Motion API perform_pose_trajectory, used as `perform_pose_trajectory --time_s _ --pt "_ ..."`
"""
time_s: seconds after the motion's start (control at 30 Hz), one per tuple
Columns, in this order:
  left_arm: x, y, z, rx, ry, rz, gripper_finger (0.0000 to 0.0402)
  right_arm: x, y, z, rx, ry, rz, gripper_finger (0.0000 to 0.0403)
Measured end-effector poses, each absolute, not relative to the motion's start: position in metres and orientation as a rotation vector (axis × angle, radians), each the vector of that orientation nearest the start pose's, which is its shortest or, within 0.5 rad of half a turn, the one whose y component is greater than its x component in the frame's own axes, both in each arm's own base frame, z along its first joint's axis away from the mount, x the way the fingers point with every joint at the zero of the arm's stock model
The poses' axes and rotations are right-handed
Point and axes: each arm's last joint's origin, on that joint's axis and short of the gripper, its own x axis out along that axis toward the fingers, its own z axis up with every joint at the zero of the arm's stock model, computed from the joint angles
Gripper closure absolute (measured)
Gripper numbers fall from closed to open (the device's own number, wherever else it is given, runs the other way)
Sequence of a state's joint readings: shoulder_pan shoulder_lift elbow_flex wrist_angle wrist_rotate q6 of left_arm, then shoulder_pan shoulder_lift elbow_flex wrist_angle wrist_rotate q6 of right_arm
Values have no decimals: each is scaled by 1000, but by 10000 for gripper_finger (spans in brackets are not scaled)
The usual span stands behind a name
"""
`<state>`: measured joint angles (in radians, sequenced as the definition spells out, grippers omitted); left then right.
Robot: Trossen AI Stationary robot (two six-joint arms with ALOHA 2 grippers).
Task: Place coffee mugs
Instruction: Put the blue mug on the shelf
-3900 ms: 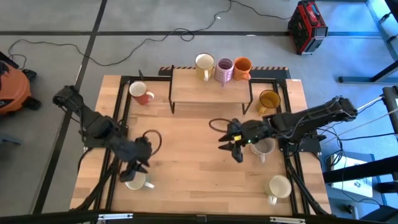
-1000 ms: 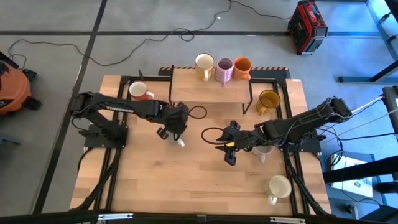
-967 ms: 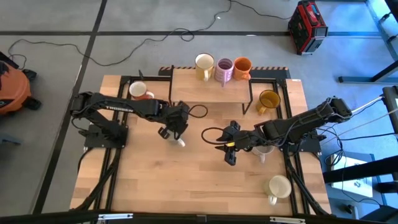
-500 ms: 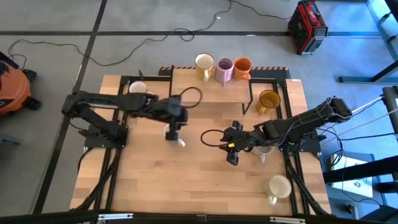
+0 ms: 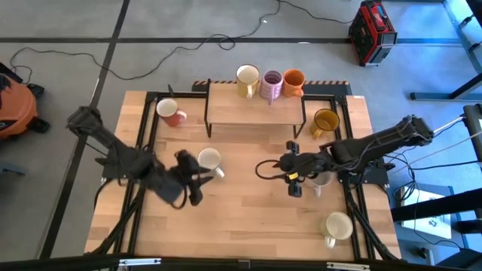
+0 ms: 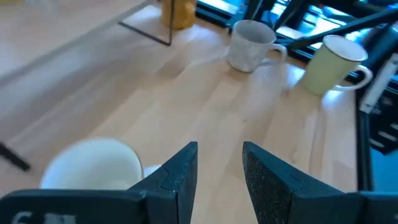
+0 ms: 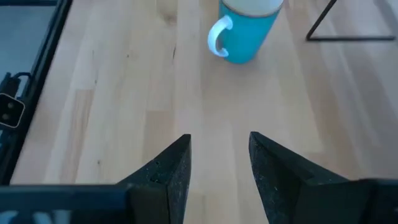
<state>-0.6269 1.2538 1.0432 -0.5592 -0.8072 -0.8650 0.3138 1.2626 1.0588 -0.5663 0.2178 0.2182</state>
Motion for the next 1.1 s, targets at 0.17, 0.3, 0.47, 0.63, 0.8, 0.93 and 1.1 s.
perform_pose_trajectory --time_s 0.17,0.3,0.47,0.63,0.8,0.93,1.1 --pt "227 -164 264 -295 440 483 280 240 71 300 -45 744 31 251" --pt "238 -179 233 -199 393 580 280 234 70 294 -51 760 57 251" --pt "255 -185 198 -211 402 639 280 228 69 282 -42 802 95 251" --pt "270 -184 172 -305 359 717 280 226 69 277 -44 837 109 251" --pt "279 -175 150 -270 352 793 280 224 69 277 -46 854 120 251" --pt "286 -167 138 -262 377 829 280 222 69 275 -44 888 137 251" --pt "292 -159 133 -268 406 854 280 220 69 273 -44 912 145 251"
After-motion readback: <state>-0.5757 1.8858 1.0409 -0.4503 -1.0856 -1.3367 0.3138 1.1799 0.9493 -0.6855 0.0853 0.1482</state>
